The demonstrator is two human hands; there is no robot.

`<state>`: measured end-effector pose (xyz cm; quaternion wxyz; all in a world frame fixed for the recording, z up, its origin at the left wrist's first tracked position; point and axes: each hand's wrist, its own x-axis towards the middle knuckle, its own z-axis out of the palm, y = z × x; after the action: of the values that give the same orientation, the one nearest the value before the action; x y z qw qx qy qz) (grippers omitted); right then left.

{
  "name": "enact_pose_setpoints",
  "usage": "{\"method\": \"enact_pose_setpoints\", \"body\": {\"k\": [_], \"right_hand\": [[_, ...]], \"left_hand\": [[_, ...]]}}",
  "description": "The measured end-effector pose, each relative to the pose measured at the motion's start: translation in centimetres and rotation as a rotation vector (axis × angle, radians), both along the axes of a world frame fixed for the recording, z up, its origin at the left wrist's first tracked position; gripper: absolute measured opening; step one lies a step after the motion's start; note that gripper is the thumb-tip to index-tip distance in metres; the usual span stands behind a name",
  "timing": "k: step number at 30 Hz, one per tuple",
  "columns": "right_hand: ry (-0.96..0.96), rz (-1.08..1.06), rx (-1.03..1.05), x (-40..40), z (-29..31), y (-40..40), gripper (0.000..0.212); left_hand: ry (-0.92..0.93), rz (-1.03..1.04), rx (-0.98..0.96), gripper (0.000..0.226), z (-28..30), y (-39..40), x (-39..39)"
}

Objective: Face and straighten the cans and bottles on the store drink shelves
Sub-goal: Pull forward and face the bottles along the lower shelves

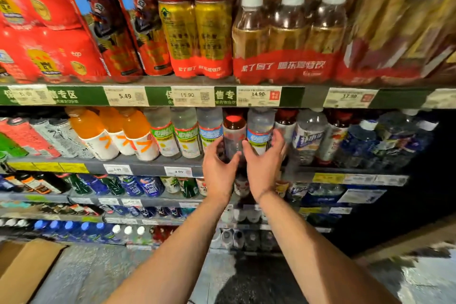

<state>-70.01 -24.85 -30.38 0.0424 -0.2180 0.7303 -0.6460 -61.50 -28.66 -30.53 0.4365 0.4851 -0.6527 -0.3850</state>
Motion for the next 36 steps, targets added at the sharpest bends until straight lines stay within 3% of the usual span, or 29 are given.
{"method": "enact_pose_setpoints", "body": {"k": [15,22,31,36], "right_hand": [[0.015,-0.162,-0.060,1.2,0.3,-1.5,0.070],[0.136,-0.209,0.113,0.1,0.2,-1.3,0.082],[0.125,-0.212,0.084,0.4,0.3,-0.7,0.065],[0.116,-0.197,0.162,0.6,0.7,-0.5,0.073]], "left_hand": [[0.102,-0.045,-0.003,0.051,-0.5,-0.7,0.1],[0.118,-0.047,0.010,0.052,-0.6,-0.7,-0.1],[0.105,-0.012,0.000,0.051,-0.8,-0.5,-0.5],[0.089,0.004,0.004,0.054,-1.0,-0.2,-0.7]]}}
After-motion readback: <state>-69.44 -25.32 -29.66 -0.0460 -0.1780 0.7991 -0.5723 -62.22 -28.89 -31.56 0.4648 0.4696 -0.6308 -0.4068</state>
